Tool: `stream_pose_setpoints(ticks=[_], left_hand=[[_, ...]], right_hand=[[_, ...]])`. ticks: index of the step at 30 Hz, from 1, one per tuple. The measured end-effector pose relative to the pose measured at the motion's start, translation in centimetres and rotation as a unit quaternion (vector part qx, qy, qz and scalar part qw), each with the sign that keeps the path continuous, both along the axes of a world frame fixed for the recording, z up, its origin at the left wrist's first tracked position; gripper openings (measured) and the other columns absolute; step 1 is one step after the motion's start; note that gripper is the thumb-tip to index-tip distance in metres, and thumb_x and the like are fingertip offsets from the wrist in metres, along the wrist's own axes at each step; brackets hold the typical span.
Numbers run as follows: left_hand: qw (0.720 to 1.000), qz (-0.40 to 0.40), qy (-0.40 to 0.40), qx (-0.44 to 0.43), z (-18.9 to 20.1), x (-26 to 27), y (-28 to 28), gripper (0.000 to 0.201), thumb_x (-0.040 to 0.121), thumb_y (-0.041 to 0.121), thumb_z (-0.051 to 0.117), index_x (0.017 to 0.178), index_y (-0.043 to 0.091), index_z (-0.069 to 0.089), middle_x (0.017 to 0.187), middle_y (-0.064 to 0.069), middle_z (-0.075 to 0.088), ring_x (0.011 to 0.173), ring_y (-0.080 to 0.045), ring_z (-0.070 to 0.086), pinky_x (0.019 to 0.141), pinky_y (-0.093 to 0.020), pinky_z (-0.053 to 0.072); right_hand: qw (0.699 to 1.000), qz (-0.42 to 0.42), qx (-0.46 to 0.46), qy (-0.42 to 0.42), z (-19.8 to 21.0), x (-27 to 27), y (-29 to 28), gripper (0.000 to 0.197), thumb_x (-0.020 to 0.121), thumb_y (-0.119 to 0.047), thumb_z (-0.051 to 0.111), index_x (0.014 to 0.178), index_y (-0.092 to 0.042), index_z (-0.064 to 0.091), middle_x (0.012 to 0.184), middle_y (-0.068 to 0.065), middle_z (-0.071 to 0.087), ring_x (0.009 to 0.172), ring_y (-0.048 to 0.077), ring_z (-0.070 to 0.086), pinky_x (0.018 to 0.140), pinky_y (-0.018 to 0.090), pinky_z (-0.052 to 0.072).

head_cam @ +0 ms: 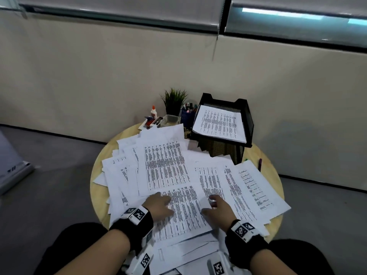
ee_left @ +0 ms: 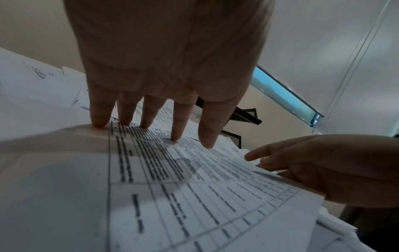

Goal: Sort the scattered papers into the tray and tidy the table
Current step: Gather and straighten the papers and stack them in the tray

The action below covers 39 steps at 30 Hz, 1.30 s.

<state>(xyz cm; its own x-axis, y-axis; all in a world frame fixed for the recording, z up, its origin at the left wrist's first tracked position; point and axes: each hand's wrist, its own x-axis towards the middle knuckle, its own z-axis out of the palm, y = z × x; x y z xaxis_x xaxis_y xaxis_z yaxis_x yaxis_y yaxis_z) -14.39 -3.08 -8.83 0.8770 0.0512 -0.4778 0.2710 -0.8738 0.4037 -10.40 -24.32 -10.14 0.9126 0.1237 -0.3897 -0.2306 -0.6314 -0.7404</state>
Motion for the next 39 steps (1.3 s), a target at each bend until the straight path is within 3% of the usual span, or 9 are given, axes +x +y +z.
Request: stream_pose_setpoints(ticks=[3, 7, 13, 16, 23, 27, 30, 35, 39], left_hand=[[1.0, 0.006, -0.02, -0.006, 0.2, -0.2, -0.1, 0.056, 0.093, 0.04, 0.048, 0.143, 0.016, 0.037, 0.148, -0.011, 0.032, 0.134, -0.028, 0.035, 0.107, -0.032, 0.032], [0.993, 0.077, -0.054, -0.072, 0.0, 0.2, 0.9, 0.052, 0.091, 0.036, 0.054, 0.138, 0.017, 0.043, 0.146, -0.006, 0.04, 0.129, -0.023, 0.044, 0.104, -0.029, 0.038], [0.957, 0.262, -0.112, -0.057, -1.2, 2.3, 2.5, 0.064, 0.085, 0.039, 0.06, 0.14, 0.015, 0.037, 0.139, -0.017, 0.039, 0.127, -0.035, 0.042, 0.105, -0.038, 0.038], [0.952, 0.291, -0.076, -0.051, -1.3, 3.8, 3.1, 0.072, 0.082, 0.037, 0.061, 0.14, 0.009, 0.029, 0.136, -0.018, 0.042, 0.124, -0.035, 0.043, 0.102, -0.04, 0.041], [0.951, 0.307, -0.014, 0.027, -1.4, 5.8, 4.3, 0.079, 0.079, 0.045, 0.062, 0.138, 0.005, 0.026, 0.136, -0.019, 0.032, 0.126, -0.035, 0.037, 0.101, -0.042, 0.039], [0.946, 0.322, 0.003, 0.045, -1.2, 6.6, 4.2, 0.069, 0.078, 0.039, 0.06, 0.13, 0.003, 0.033, 0.132, -0.018, 0.034, 0.121, -0.034, 0.038, 0.101, -0.043, 0.04], [0.936, 0.351, 0.007, 0.036, -1.1, 7.4, 4.2, 0.089, 0.082, 0.037, 0.061, 0.144, -0.004, 0.012, 0.14, -0.022, 0.029, 0.128, -0.036, 0.036, 0.105, -0.041, 0.038], [0.961, 0.275, 0.03, 0.01, -1.4, 8.2, 4.9, 0.034, 0.087, 0.024, 0.053, 0.119, 0.014, 0.059, 0.109, -0.009, 0.054, 0.105, -0.03, 0.058, 0.09, -0.036, 0.051], [0.966, 0.253, 0.028, 0.044, -0.5, 7.8, 4.7, 0.045, 0.076, 0.025, 0.068, 0.116, 0.008, 0.057, 0.105, -0.01, 0.058, 0.109, -0.031, 0.059, 0.09, -0.036, 0.049]], right_hand=[[0.998, -0.043, 0.035, 0.019, 0.2, -0.7, 0.5, 0.038, 0.077, -0.006, 0.057, 0.111, -0.018, 0.048, 0.089, 0.007, 0.064, 0.058, 0.014, 0.058, 0.043, 0.012, 0.042], [0.999, -0.039, 0.019, 0.001, 0.7, -1.1, 0.7, 0.028, 0.075, -0.002, 0.056, 0.102, -0.005, 0.058, 0.073, 0.006, 0.063, 0.048, 0.012, 0.052, 0.036, 0.012, 0.037], [0.998, 0.026, -0.05, 0.002, 0.9, -0.9, 1.8, 0.072, 0.073, -0.008, 0.068, 0.136, -0.006, 0.033, 0.103, 0.009, 0.06, 0.059, 0.004, 0.052, 0.037, 0.01, 0.035], [0.997, 0.042, -0.072, -0.004, 0.2, -0.9, 2.2, 0.071, 0.074, -0.001, 0.06, 0.138, -0.008, 0.029, 0.097, 0.008, 0.057, 0.056, 0.01, 0.053, 0.036, 0.017, 0.038], [0.997, 0.045, -0.059, -0.001, 0.1, -0.2, 0.4, 0.015, 0.078, 0.004, 0.056, 0.087, -0.009, 0.055, 0.078, 0.005, 0.062, 0.064, 0.015, 0.056, 0.044, 0.013, 0.041], [0.999, 0.012, -0.033, -0.001, -0.3, 0.2, -2.1, 0.022, 0.078, 0.007, 0.053, 0.066, -0.011, 0.055, 0.057, 0.003, 0.054, 0.045, 0.009, 0.047, 0.04, 0.016, 0.036], [0.999, -0.049, 0.009, 0.018, -0.8, 0.4, -4.1, 0.03, 0.078, 0.016, 0.045, 0.065, -0.006, 0.06, 0.045, 0.003, 0.053, 0.035, 0.013, 0.043, 0.04, 0.017, 0.032], [0.984, -0.117, 0.12, 0.052, -0.4, 0.3, -5.2, 0.017, 0.087, 0.014, 0.047, 0.078, 0.008, 0.061, 0.057, 0.018, 0.057, 0.041, 0.021, 0.048, 0.041, 0.022, 0.041], [0.993, -0.063, 0.083, 0.047, -0.8, 0.2, -3.3, 0.007, 0.079, -0.008, 0.071, 0.086, -0.007, 0.068, 0.072, 0.008, 0.068, 0.062, 0.024, 0.059, 0.058, 0.029, 0.047]])
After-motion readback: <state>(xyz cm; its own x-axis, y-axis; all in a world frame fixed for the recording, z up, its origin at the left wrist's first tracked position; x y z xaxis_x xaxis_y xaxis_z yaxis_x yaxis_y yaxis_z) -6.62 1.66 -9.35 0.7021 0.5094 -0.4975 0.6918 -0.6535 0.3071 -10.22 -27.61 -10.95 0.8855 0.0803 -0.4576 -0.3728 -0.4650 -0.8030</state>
